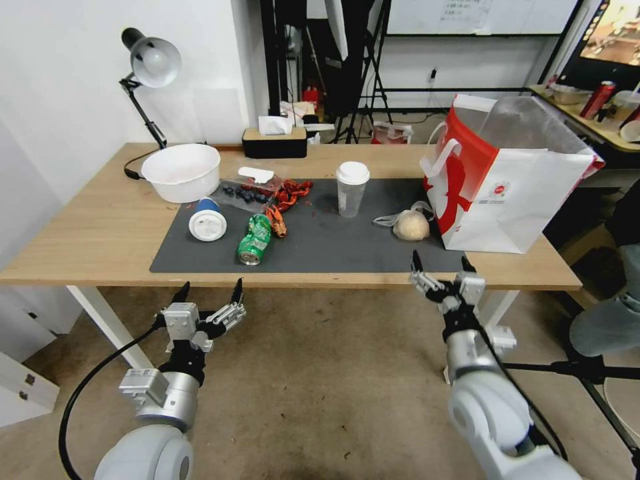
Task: Pick up the trash from the table and place it into the takeout bag.
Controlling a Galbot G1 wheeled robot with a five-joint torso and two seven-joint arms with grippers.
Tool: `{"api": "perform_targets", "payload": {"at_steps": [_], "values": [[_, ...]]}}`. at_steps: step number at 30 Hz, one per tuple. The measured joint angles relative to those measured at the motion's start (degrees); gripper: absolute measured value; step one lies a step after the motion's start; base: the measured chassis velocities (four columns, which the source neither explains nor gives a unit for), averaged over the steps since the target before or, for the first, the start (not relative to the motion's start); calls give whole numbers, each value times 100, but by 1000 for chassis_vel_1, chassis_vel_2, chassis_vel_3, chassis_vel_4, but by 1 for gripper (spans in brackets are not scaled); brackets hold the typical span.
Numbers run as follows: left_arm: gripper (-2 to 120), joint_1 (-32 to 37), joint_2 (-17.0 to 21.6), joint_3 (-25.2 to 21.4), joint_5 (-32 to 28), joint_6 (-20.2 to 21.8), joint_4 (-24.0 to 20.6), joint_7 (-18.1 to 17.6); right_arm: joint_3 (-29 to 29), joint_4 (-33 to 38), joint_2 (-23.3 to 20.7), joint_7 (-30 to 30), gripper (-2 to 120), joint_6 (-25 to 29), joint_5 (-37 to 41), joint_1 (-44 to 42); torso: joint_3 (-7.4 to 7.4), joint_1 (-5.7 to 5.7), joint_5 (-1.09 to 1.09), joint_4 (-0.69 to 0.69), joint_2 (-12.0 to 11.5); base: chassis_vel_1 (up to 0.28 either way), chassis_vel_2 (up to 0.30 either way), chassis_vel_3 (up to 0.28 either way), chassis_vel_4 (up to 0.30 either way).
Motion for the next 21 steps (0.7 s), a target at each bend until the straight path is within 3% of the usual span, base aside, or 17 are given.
{"api": "perform_targets", "payload": {"at_steps": [5, 13, 21], "values": [[100, 4, -13, -11, 5, -15, 17, 1, -297, -588, -147, 189, 100, -404, 493, 917, 0, 0, 0, 1, 0, 0, 0, 0, 0], [100, 4, -35, -48, 8, -39, 49, -5, -565, -1179, -171, 471, 100, -1018, 805, 1562, 0, 0, -1, 0, 0, 0, 0, 0, 0], [100, -28, -55, -45, 22, -74, 126, -13, -636, -1737, -132, 406, 98, -921, 918, 1878, 0, 0, -1, 0, 0, 0, 0, 0, 0]]}}
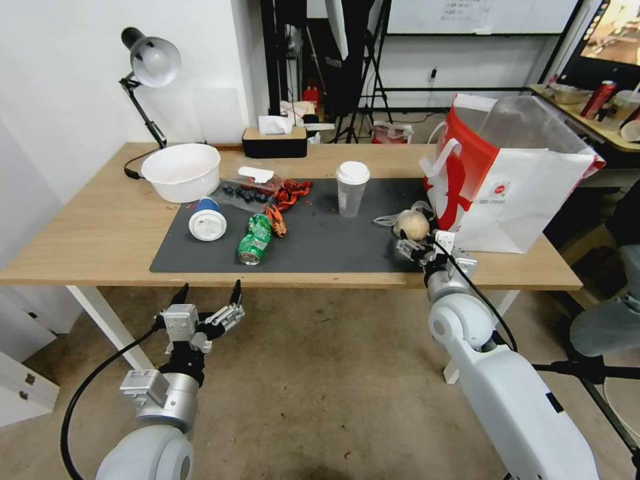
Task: Pick up the trash from the table and place it into the takeout bag.
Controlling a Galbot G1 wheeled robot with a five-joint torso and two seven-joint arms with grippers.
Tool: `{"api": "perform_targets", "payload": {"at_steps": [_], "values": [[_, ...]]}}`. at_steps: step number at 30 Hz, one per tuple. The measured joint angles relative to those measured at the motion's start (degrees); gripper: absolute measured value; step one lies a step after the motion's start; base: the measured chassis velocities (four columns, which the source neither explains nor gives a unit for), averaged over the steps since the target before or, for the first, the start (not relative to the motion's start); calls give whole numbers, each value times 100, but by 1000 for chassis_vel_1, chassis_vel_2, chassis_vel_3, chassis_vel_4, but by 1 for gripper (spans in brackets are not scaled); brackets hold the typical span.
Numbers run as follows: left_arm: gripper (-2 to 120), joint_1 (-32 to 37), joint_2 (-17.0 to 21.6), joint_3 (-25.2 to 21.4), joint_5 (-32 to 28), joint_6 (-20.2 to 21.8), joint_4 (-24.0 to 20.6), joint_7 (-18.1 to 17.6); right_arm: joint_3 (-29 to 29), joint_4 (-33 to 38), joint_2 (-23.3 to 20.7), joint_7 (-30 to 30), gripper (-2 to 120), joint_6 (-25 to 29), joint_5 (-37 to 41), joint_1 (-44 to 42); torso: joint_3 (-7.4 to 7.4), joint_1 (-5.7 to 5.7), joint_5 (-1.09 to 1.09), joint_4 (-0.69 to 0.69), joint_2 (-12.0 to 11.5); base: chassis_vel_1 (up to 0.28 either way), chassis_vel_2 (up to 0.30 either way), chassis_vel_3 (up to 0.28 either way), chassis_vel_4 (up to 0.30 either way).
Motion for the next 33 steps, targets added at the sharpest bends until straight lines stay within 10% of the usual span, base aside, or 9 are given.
{"api": "perform_targets", "payload": {"at_steps": [33], "values": [[100, -10, -5, 4, 50, -139, 201, -9, -118, -419, 203, -168, 0, 277, -109, 306, -1, 0, 0, 0, 0, 0, 0, 0, 0]]}}
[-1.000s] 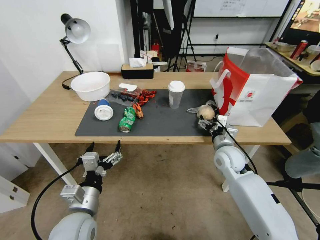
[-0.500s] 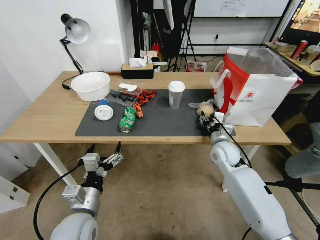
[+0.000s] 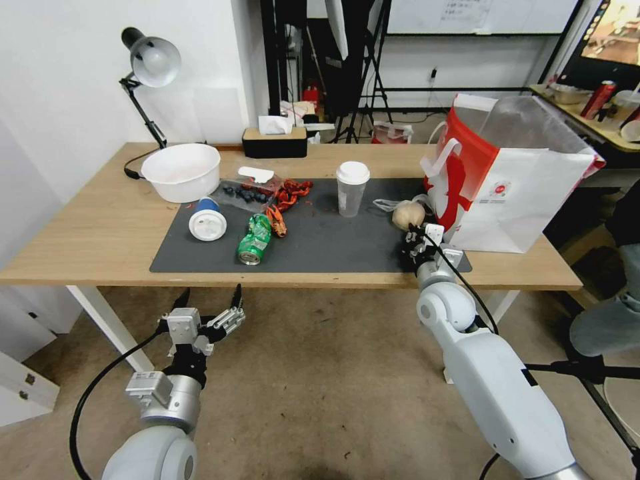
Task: Pick up the trash from the table and place it into the takeout bag.
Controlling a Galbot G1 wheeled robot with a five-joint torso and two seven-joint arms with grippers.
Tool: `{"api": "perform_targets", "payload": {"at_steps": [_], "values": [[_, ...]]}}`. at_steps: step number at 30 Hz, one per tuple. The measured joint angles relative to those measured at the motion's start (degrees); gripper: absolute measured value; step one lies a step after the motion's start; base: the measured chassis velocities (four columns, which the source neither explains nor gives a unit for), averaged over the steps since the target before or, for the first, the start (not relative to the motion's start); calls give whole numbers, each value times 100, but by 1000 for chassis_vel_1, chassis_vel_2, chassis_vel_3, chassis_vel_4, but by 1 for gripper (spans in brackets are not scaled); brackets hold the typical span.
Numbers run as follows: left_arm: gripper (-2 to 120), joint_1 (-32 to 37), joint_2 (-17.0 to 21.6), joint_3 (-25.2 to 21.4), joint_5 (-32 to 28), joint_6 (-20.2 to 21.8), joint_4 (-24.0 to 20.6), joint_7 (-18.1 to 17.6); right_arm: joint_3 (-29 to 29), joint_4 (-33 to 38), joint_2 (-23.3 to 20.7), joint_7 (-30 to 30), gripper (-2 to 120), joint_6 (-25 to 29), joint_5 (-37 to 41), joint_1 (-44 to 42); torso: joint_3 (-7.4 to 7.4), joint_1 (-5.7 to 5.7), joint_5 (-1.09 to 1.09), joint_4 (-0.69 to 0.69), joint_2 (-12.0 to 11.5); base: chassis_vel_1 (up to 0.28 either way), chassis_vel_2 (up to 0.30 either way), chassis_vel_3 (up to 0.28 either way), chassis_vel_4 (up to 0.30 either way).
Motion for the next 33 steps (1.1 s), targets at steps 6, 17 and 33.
{"api": "perform_targets", "payload": {"at_steps": [6, 17, 33], "values": [[100, 8, -7, 2, 22, -31, 9, -3, 189, 382, -66, -50, 0, 69, 47, -204, 0, 0, 0, 0, 1, 0, 0, 0, 0], [100, 46, -19, 6, 72, -67, -17, -5, 644, 1629, -294, -808, 0, 457, 680, -497, 0, 0, 0, 0, 0, 0, 0, 0, 0], [100, 119, -51, 29, 139, -140, -80, 2, 1452, 2028, -796, -572, 0, 513, 1842, 827, 0, 0, 1, 1, 0, 0, 0, 0, 0]]}}
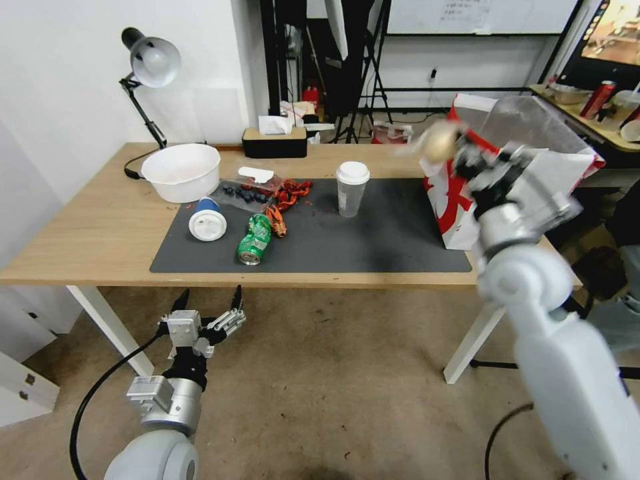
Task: Pick up the trash from the table and place it into the takeout bag.
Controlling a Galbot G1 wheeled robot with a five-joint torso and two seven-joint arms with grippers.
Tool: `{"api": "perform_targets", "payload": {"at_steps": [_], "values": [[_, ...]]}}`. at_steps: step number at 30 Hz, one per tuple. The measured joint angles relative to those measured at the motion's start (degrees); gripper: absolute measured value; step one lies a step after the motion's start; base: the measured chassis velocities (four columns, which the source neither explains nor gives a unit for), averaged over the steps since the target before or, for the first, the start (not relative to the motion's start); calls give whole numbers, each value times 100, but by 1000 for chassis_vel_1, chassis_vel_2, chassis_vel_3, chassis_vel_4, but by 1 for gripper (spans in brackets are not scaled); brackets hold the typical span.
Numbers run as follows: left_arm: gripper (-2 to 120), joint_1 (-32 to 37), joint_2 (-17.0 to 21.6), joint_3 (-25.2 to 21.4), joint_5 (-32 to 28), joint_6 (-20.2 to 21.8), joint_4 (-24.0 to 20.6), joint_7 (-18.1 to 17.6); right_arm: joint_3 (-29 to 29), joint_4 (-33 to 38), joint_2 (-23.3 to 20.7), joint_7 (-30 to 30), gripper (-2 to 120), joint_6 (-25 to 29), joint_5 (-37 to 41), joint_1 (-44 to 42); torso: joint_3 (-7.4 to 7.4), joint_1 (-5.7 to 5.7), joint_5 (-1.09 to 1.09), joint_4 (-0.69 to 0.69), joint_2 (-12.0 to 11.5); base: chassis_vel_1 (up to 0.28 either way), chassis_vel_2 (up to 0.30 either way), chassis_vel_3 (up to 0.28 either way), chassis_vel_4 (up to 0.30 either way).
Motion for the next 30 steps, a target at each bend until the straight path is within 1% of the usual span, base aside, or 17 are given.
{"api": "perform_targets", "payload": {"at_steps": [3, 7, 10, 11, 14, 15, 16, 17, 18, 19, 21, 22, 24, 25, 28, 29, 30], "values": [[100, 9, -17, 8, 11, -23, -1, 5, 95, -347, -155, 361, 0, -74, 79, 472, 0, 0, 0, -1, 0, 0, 0, 0, 0], [100, 11, -27, 15, 18, -29, 0, 7, 121, -509, -203, 624, 0, -259, 42, 623, 0, 0, 0, -1, 0, 0, 0, 0, 0], [100, 12, -38, 29, 25, -46, 11, 15, 147, -814, -287, 1054, 1, -800, -171, 716, 0, 0, 1, -1, 0, 0, 0, 0, 0], [100, 12, -38, 29, 25, -46, 11, 15, 147, -814, -287, 1054, 1, -800, -171, 716, 0, 0, 1, -1, 0, 0, 0, 0, 0], [100, 13, -41, 39, 36, -63, 28, 23, 161, -935, -304, 1254, 14, -1176, -197, 693, 0, 0, 1, -1, 0, 0, 0, 0, 0], [100, 13, -41, 39, 36, -63, 28, 23, 161, -935, -304, 1254, 14, -1176, -197, 693, 0, 0, 1, -1, 0, 0, 0, 0, 0], [100, 15, -42, 41, 39, -64, 29, 24, 161, -941, -302, 1284, 17, -1237, -196, 692, 0, 0, 0, -1, 0, 0, 0, 0, 0], [100, 16, -44, 44, 41, -66, 29, 25, 162, -944, -300, 1304, 22, -1282, -196, 691, 0, 0, -2, -1, 0, 0, 0, 0, 0], [100, 21, -46, 49, 47, -74, 30, 27, 158, -958, -297, 1359, 30, -1357, -196, 704, 0, 0, -1, -1, 0, 0, 0, 0, 0], [100, 21, -46, 49, 47, -74, 30, 27, 158, -958, -297, 1359, 30, -1357, -196, 704, 0, 0, -1, -1, 0, 0, 0, 0, 0], [100, 35, -48, 53, 50, -95, 34, 28, 147, -963, -301, 1432, 40, -1474, -203, 746, 0, 0, -1, 0, 0, 0, 0, 0, 0], [100, 35, -48, 53, 50, -95, 34, 28, 147, -963, -301, 1432, 40, -1474, -203, 746, 0, 0, -1, 0, 0, 0, 0, 0, 0], [100, 44, -48, 53, 52, -119, 40, 28, 140, -955, -314, 1495, 50, -1578, -219, 768, 0, 0, -1, 0, 0, 0, 0, 0, 0], [100, 44, -48, 53, 52, -119, 40, 28, 140, -955, -314, 1495, 50, -1578, -219, 768, 0, 0, -1, 0, 0, 0, 0, 0, 0], [100, 48, -49, 53, 53, -133, 43, 28, 141, -792, -329, 1323, 65, -1312, -86, 736, 0, 0, -1, -1, 0, 0, 0, 0, 0], [100, 48, -49, 53, 53, -133, 43, 28, 141, -792, -329, 1323, 65, -1312, -86, 736, 0, 0, -1, -1, 0, 0, 0, 0, 0], [100, 47, -49, 53, 53, -133, 43, 28, 143, -696, -333, 1189, 69, -1142, -4, 692, 0, 0, -2, -1, 0, 0, 0, 0, 0]]}}
